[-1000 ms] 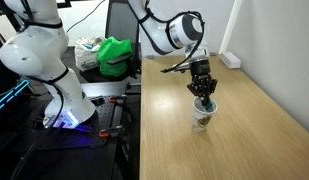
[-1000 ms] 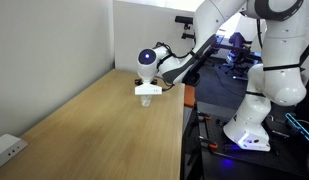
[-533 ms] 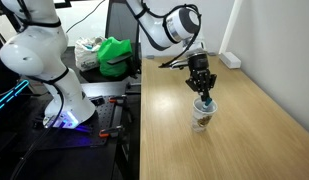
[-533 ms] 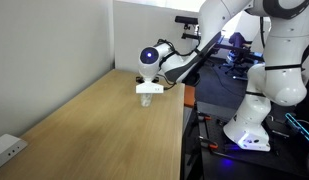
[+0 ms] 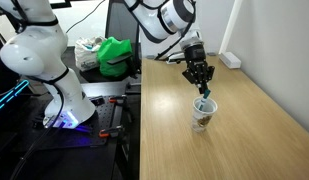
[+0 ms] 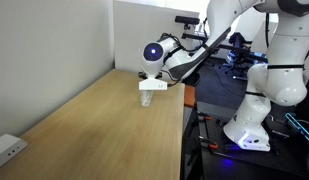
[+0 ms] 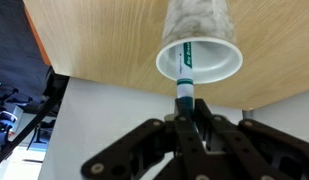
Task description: Remove the marker from the mug cup and place it on the table
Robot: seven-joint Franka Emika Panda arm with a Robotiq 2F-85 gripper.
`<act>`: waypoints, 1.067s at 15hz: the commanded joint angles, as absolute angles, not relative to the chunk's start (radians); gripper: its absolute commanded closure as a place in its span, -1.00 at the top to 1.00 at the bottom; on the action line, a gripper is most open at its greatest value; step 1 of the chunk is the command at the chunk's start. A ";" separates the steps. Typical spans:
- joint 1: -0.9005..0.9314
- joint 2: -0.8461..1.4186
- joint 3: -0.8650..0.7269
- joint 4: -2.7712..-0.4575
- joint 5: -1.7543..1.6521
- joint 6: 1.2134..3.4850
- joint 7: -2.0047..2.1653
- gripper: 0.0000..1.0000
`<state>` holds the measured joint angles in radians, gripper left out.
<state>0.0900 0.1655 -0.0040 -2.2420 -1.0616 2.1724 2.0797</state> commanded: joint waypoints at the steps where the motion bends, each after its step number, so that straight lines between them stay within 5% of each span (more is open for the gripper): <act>1: 0.100 0.094 0.020 -2.283 -1.097 2.106 2.129 -0.93; 16: 0.111 0.025 0.092 -2.271 -1.197 2.011 2.181 -0.93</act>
<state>0.0977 0.0531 0.0769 -2.2616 -1.1644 2.0482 2.1482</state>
